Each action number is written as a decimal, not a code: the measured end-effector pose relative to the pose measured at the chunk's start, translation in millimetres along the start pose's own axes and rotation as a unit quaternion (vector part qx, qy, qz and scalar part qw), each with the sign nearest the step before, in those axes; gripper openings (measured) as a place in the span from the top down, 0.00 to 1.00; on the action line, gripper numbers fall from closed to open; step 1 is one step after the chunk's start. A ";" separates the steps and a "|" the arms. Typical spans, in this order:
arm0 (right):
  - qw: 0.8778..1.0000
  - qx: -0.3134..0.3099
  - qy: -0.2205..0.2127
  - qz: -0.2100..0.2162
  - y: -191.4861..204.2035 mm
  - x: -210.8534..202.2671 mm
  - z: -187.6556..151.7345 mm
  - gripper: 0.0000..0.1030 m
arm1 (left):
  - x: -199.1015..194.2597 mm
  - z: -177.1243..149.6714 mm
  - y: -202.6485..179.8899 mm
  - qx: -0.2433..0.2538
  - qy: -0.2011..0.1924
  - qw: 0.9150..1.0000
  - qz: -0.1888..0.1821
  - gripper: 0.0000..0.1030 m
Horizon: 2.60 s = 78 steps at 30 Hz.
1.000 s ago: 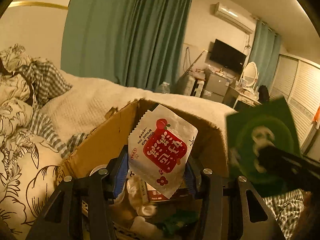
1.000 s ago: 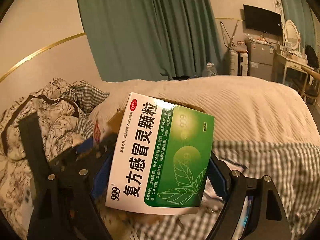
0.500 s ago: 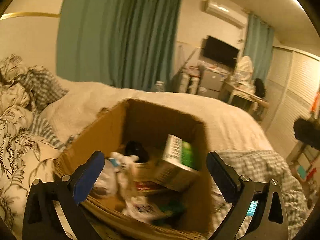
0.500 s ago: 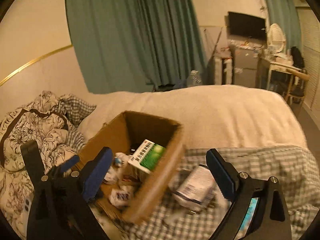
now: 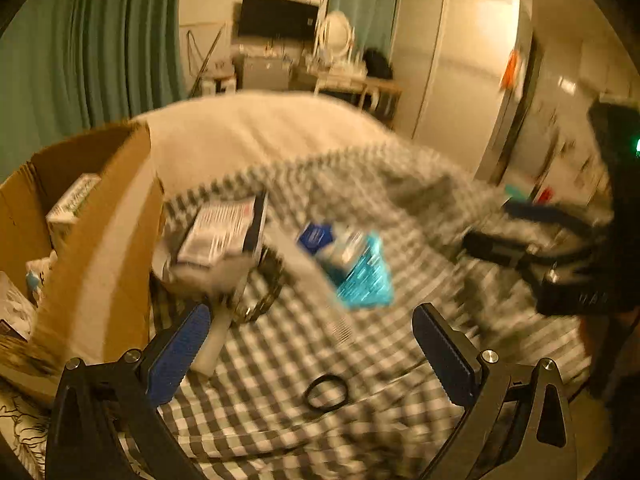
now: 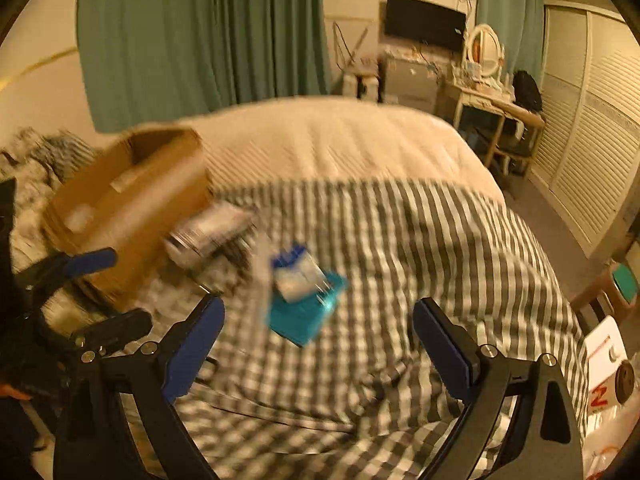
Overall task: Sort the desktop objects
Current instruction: 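Move both tools back to the remaining items on the sheet, then grasp the white tube with the left tool while the right tool grasps the Vinda tissue pack, then carry the tube and tissue pack into the cardboard box and open both tools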
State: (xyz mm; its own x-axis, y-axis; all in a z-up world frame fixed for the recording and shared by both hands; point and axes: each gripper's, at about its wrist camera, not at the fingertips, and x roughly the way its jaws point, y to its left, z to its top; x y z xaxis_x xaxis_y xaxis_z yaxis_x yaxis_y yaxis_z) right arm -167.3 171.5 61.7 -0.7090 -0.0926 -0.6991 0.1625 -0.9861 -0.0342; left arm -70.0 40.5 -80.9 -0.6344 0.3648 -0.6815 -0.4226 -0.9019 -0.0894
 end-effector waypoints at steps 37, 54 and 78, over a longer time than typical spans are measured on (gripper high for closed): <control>0.995 -0.038 0.094 0.013 12.4 110.0 -9.0 0.48 | 55.9 -29.6 73.1 -0.075 0.106 0.990 0.056 0.83; 0.997 0.038 0.052 0.043 -9.0 53.7 -12.5 0.48 | 53.6 -16.2 55.6 -0.071 0.127 0.989 0.015 0.83; 0.990 -0.050 -0.044 0.126 98.6 -43.6 52.8 0.47 | -125.0 39.4 102.3 -0.140 -0.155 0.977 0.053 0.83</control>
State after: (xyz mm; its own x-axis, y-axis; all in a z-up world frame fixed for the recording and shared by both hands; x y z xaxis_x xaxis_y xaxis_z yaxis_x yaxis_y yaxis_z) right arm -156.7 71.0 126.5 -0.6939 -0.3490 -0.6299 0.4058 -0.9121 0.0584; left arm -59.4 -88.3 23.8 -0.8486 0.2785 -0.4498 -0.1772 -0.9507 -0.2544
